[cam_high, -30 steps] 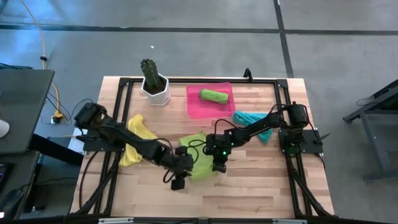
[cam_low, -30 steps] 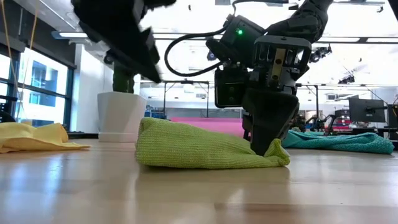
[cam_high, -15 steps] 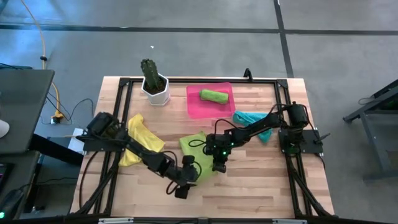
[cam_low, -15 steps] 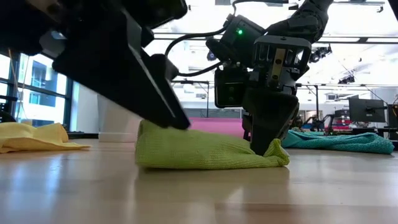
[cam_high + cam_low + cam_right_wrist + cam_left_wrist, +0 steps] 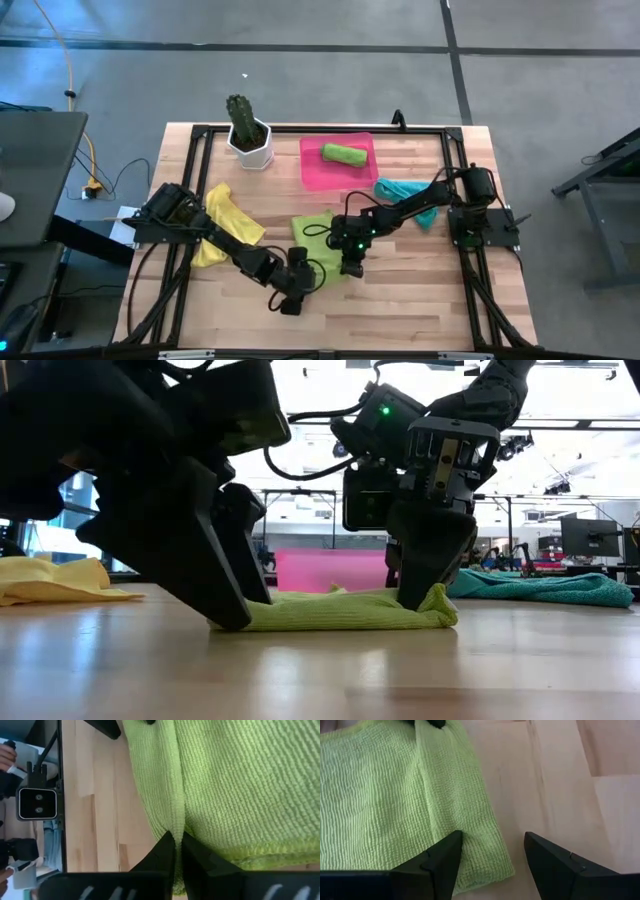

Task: Roll microfiber towels into tight, uniform cylinder then place into a basket
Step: Roll the light green microfiber cloth

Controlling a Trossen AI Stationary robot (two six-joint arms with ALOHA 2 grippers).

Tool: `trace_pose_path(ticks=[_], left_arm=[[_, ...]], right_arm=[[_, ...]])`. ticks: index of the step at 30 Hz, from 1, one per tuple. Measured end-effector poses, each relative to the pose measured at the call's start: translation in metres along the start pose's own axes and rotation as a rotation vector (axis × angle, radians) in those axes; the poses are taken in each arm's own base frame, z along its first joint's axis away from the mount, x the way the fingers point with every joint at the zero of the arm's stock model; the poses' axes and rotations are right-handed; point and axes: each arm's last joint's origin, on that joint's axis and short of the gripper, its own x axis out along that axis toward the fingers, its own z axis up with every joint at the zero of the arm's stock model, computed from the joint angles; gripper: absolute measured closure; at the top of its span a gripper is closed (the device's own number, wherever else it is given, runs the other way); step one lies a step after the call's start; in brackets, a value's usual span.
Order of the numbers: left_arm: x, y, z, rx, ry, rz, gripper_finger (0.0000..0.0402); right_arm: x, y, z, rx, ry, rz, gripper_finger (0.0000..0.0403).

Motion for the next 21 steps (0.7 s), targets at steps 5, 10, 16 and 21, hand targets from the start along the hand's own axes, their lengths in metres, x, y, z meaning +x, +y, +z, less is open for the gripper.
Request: trace_pose_path(ticks=[5,10,16,21], left_arm=[[0.008,0.000,-0.005,-0.063,0.005,0.040,0.0198],[0.014,0.000,-0.007,-0.103,0.005,0.057,0.0227],[0.015,0.001,-0.007,-0.127,-0.014,0.081,0.0287],[0.015,0.001,-0.007,-0.128,-0.010,0.078,0.0344]], right_arm=[[-0.001,0.000,0.000,-0.049,0.000,0.003,0.0391],[-0.009,0.008,0.002,-0.130,-0.027,0.011,0.0391],[-0.026,0.021,0.005,-0.276,-0.095,-0.084,0.0390],[-0.033,0.037,0.001,-0.443,-0.113,-0.173,0.0350]])
